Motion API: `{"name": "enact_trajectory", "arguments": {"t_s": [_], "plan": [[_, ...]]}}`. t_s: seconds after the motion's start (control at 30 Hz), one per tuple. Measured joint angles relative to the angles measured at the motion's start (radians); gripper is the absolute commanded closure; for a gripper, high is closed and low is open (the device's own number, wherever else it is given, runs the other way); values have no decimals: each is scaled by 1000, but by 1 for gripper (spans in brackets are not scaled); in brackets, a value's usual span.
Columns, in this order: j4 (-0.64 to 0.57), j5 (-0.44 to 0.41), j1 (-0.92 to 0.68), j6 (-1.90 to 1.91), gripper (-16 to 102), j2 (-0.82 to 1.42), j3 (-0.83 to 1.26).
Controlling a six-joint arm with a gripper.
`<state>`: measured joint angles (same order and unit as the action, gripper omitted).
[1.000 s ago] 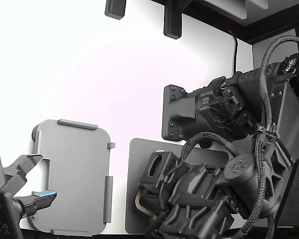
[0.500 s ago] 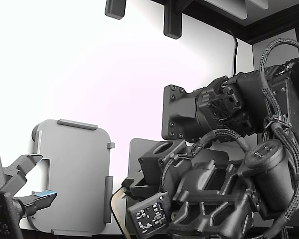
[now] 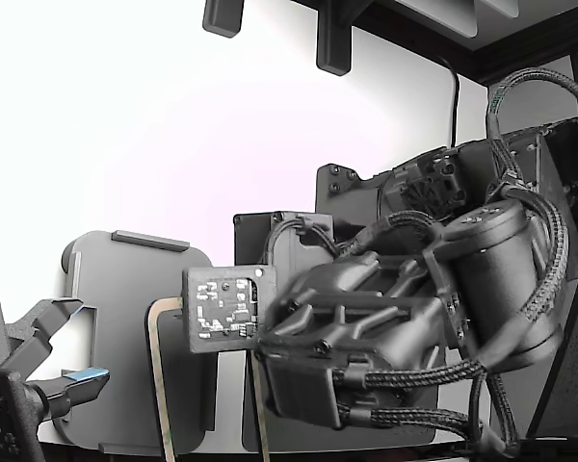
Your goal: Move top rectangular frame to the holder.
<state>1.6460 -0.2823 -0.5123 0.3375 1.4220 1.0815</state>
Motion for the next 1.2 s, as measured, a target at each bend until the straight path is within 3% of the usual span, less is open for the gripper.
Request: {"name": "enact_trajectory", "arguments": {"t_s": [0.47,0.77,1.2], "plan": [[-9,6,95,81,96,-100,-61],[-67,37,127,72,96,-103,18],[-58,38,144,77,96,-127,38]]}}
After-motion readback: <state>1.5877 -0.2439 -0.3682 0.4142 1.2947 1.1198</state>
